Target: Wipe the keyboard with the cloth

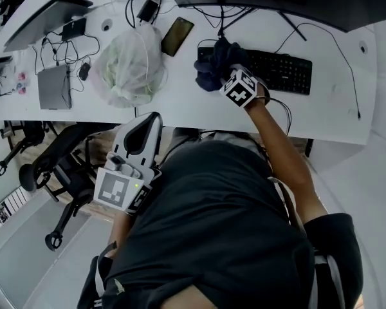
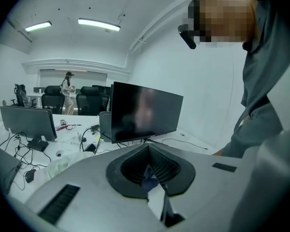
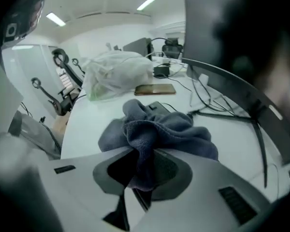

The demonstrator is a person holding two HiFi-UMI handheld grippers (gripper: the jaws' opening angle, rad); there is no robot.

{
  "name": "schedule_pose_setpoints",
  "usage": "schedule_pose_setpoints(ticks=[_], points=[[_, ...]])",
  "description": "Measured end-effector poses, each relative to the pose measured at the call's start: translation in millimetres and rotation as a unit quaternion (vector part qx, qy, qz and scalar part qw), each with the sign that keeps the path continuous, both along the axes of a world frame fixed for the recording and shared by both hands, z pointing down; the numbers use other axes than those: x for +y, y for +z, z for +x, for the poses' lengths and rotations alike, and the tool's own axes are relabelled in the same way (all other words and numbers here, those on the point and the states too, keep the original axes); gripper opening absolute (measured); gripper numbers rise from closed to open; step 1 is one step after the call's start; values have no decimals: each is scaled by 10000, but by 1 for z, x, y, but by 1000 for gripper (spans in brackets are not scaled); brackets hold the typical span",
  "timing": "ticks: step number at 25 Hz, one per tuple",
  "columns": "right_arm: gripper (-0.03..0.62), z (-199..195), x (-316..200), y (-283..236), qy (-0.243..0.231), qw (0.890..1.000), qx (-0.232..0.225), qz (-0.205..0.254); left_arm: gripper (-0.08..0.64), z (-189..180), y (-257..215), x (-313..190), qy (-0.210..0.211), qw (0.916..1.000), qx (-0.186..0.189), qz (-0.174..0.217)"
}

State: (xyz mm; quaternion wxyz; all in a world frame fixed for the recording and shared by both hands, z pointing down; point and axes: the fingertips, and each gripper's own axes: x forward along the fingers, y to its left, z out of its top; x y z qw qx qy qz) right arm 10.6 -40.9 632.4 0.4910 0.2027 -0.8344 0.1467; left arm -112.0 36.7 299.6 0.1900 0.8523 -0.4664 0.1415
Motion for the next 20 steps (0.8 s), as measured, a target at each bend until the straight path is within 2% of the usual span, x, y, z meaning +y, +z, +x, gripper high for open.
schedule_pose_setpoints(ticks=[2, 4, 6, 7, 9, 12, 14, 15, 17, 18, 20], points=[[71, 69, 0, 2, 596, 9980, 222, 24, 2, -3, 1, -1, -55, 10000, 17, -4], [71, 140, 1, -1, 1200, 9909, 604, 84, 2, -9, 3, -2, -164, 9998, 112, -46], [71, 183, -1, -9, 1561, 9816, 1097, 112, 2, -14, 5, -3, -249, 9995, 169, -56], [71, 182, -5, -14, 1581, 9804, 1163, 160, 2, -14, 6, -3, -262, 9995, 183, -53], [71, 138, -12, -21, 1264, 9880, 848, 276, 2, -10, 8, -4, -204, 9996, 190, -41], [71, 23, -2, -11, 10, 9996, 181, 196, 2, 0, 8, -5, -46, 9999, 149, -20], [71, -39, 14, -8, -832, 9965, 31, 50, 2, 6, 7, -7, 33, 9999, 108, -20], [71, -55, 20, -7, -1054, 9944, 42, -27, 2, 7, 5, -7, 57, 9999, 84, -24], [71, -49, 26, -1, -1052, 9942, 86, -203, 2, 8, 3, -6, 66, 10000, 36, -29], [71, -29, 27, 2, -828, 9961, 104, -298, 2, 7, 3, -5, 47, 10000, 21, -30], [71, 36, 25, 4, -133, 9986, 291, -413, 2, 1, 3, -6, -40, 10000, 42, -29]])
